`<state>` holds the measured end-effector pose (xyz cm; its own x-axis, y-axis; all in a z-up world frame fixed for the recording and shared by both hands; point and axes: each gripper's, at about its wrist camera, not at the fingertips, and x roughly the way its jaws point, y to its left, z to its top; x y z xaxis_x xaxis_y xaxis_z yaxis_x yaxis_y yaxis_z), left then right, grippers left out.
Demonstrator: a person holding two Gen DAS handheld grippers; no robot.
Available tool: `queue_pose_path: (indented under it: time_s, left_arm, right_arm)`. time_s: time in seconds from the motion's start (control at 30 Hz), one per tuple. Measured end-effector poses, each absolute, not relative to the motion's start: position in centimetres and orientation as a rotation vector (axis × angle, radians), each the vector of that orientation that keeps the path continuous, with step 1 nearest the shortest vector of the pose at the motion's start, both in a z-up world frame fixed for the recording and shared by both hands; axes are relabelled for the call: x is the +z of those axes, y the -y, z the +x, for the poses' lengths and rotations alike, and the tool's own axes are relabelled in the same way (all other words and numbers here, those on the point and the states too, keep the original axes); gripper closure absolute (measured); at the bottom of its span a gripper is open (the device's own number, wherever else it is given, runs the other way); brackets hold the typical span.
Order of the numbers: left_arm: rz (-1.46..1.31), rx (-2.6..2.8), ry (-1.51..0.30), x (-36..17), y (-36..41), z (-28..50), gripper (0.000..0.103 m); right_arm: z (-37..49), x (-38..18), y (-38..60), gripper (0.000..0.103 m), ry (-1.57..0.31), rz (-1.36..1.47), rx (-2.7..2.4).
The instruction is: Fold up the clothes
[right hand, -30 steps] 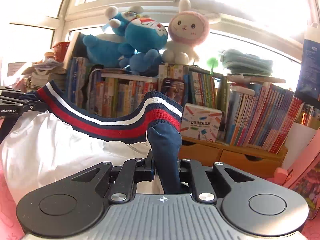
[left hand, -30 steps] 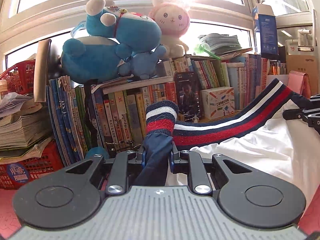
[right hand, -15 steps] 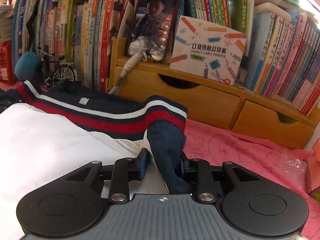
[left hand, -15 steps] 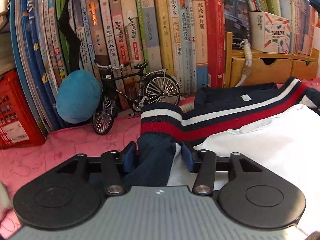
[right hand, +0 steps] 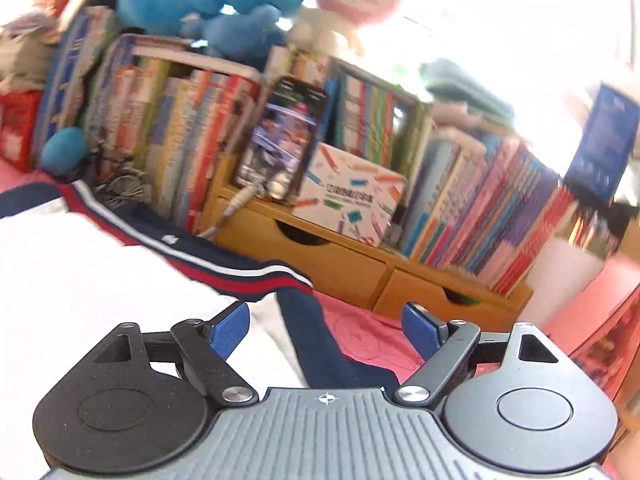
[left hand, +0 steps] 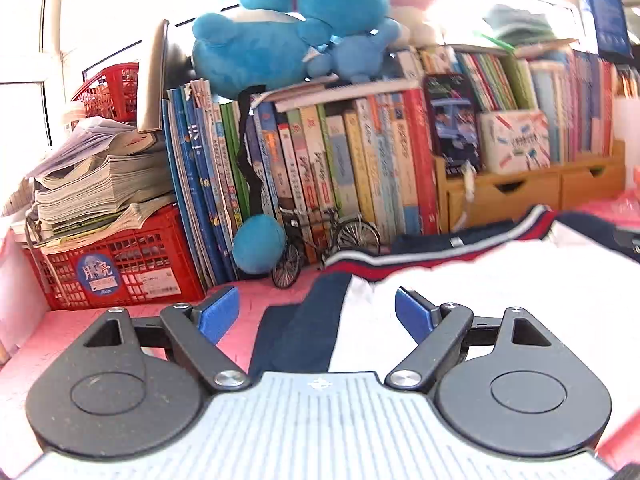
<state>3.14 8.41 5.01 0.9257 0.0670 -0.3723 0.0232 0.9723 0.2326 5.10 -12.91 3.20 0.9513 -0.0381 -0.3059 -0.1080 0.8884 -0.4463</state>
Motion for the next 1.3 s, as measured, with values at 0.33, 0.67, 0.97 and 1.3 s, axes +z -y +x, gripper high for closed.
queue_pose_path:
  time_s: [0.33, 0.67, 0.97, 1.3]
  left_arm:
    - [0.504, 0.066, -0.502, -0.6, -5.6, 2.5, 0.018]
    - [0.596, 0.18, -0.501, -1.0, -9.2, 2.9, 0.017]
    - [0.597, 0.172, -0.494, -1.0, -9.8, 2.7, 0.016]
    - [0.403, 0.151, -0.554, -0.2, -12.7, 3.5, 0.0]
  right_arm:
    - [-0.5, -1.1, 2.8, 0.024, -0.333, -0.752, 0.215]
    - [0.6, -1.9, 11.9, 0.029, -0.457, -0.768, -0.025]
    - [0.2, -2.8, 21.2, 0.025, -0.497, -0.653, -0.22]
    - [0.2, -2.6, 21.4, 0.024, -0.498, -0.638, -0.204]
